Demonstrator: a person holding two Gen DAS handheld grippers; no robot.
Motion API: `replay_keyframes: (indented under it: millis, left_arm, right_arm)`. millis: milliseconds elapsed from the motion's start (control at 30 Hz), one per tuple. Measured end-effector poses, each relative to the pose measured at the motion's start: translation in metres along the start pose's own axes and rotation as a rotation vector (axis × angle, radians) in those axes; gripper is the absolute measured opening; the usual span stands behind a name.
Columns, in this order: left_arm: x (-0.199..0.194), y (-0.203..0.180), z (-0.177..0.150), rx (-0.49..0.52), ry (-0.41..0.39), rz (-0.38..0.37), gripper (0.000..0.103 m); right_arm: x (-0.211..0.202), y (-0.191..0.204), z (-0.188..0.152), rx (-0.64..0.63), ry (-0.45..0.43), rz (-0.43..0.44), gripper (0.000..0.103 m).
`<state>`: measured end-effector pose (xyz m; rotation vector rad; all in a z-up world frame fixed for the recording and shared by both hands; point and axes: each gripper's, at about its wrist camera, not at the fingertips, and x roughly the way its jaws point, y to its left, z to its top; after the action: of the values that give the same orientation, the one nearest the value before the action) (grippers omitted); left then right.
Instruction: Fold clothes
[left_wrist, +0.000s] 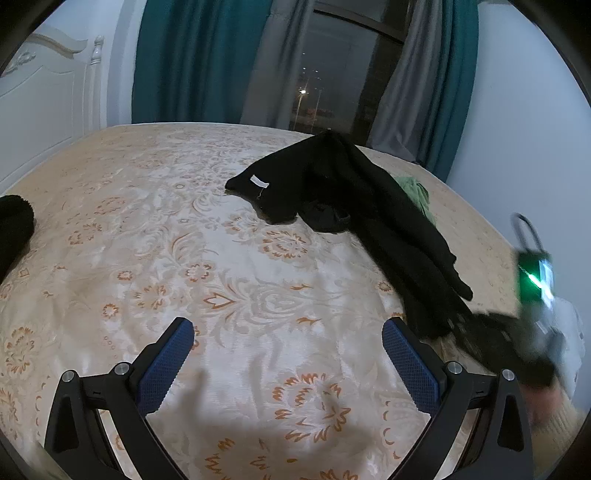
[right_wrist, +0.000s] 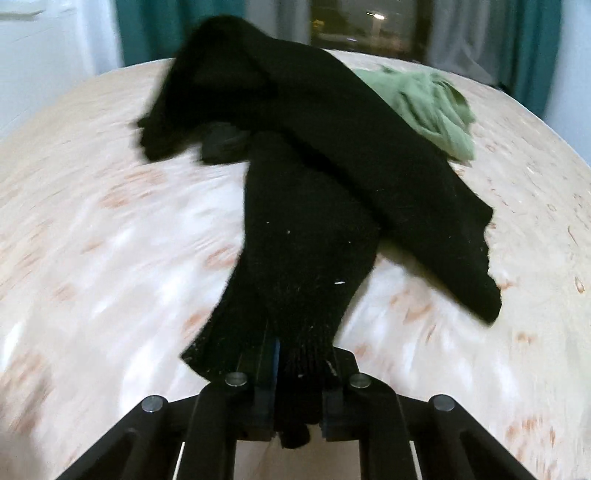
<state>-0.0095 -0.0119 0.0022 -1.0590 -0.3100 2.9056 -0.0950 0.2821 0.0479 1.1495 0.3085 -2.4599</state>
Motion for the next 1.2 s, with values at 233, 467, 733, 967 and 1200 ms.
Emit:
replay_keyframes:
  millis: [233,467,733,967,1200]
  left_arm:
    - [0.000,0.014,0.003,-0.092,0.042,-0.051,0.100]
    - [0.018,0.034,-0.003,-0.168,0.127,-0.030,0.094]
    - [0.040,0.055,-0.015,-0.271,0.213,-0.058,0.063]
    - [0.041,0.044,-0.018,-0.229,0.210,-0.072,0.063]
    - [0.049,0.016,-0.016,-0.074,0.176,-0.030,0.061]
  right_arm:
    - [-0.078,0.044,-0.072,-0.096,0.049,0.176,0.011]
    - [-0.121,0.066,-0.139,-0.101,0.127,0.309,0.011]
    - [-0.170,0.041,-0.147,-0.010,0.051,0.406,0.011]
    - [-0.254,0.028,-0.153,0.003,-0.116,0.450,0.011]
    - [-0.284,0.028,-0.155,-0.012,-0.159,0.339,0.011]
